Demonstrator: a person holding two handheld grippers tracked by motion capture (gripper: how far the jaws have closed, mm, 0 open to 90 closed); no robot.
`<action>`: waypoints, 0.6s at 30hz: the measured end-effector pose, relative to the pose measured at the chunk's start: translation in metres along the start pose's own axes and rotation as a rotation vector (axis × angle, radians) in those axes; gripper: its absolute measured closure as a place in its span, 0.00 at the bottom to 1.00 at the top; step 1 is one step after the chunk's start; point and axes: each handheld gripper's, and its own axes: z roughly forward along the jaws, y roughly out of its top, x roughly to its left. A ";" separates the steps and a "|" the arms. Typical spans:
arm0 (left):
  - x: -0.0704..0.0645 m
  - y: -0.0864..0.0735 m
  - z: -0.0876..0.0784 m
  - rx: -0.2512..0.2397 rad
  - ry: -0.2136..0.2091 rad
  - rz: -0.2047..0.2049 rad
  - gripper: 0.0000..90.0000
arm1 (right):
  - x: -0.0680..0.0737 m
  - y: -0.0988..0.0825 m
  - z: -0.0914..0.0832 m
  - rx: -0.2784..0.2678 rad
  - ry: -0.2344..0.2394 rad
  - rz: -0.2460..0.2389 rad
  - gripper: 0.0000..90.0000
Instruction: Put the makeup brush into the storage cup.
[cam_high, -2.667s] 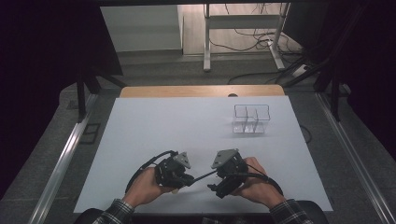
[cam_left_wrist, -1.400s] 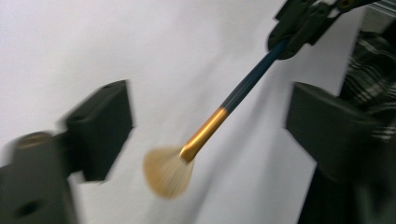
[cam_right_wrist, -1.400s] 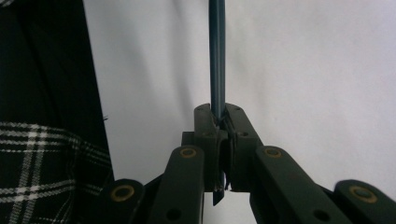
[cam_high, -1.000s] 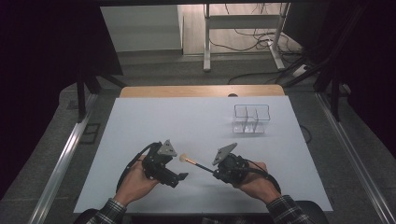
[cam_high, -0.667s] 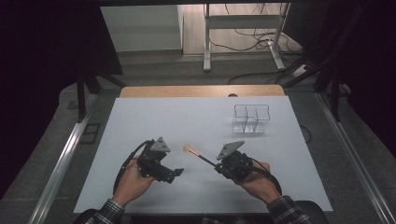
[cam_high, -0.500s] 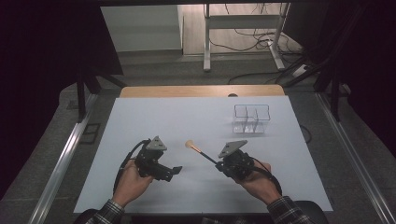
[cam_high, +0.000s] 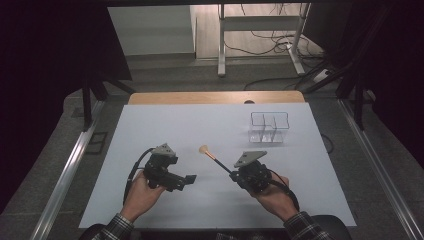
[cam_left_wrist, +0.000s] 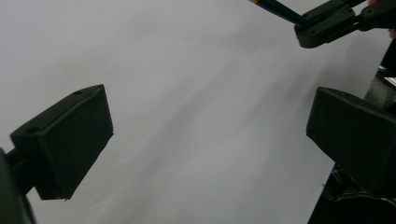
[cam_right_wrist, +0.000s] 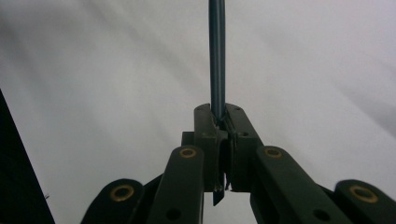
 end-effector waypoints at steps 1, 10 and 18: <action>0.000 0.001 0.000 -0.001 -0.008 -0.006 0.00 | 0.000 0.000 0.000 -0.008 0.002 0.005 0.95; 0.000 0.008 0.001 -0.047 -0.112 -0.049 0.00 | 0.007 0.003 0.001 -0.049 0.027 0.024 0.95; 0.001 0.012 0.003 -0.067 -0.151 -0.064 0.00 | 0.015 0.005 0.003 -0.074 0.029 0.028 0.95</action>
